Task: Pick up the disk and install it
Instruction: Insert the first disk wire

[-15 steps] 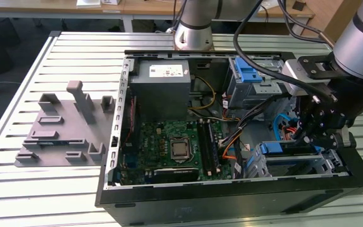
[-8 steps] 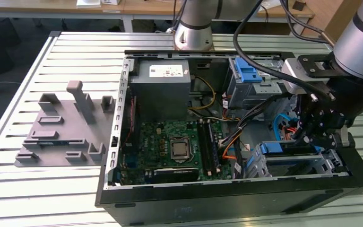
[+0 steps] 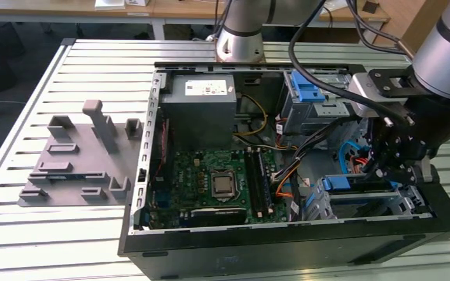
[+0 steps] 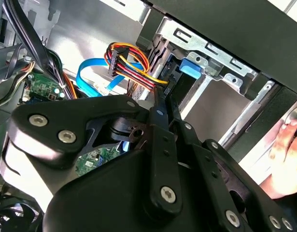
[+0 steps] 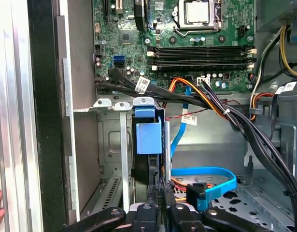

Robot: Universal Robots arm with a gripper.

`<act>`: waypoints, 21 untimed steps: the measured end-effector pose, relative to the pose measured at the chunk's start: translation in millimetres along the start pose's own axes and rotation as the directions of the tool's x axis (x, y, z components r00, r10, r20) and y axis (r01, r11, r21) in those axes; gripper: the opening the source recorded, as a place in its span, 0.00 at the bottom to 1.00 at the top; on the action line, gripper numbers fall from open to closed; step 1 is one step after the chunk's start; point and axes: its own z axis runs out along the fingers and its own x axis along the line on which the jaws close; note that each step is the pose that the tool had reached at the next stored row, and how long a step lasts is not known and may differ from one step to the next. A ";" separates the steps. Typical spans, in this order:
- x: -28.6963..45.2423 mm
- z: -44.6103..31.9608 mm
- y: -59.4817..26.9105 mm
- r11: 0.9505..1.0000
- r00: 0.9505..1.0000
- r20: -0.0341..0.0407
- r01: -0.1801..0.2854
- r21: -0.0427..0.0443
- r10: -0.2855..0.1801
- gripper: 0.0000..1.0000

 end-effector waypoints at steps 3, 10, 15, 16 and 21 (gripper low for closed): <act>0.0 1.3 0.1 1.000 1.000 0.001 0.000 0.000 0.000 0.16; 0.0 3.1 -0.9 1.000 1.000 0.001 0.000 -0.002 0.000 0.16; -0.1 -0.1 -1.2 1.000 1.000 0.002 0.000 -0.002 0.000 0.24; 0.0 -1.5 -1.2 1.000 1.000 0.002 0.000 -0.002 0.000 0.24; 0.0 -6.2 -1.5 1.000 1.000 0.002 0.000 -0.003 0.000 0.22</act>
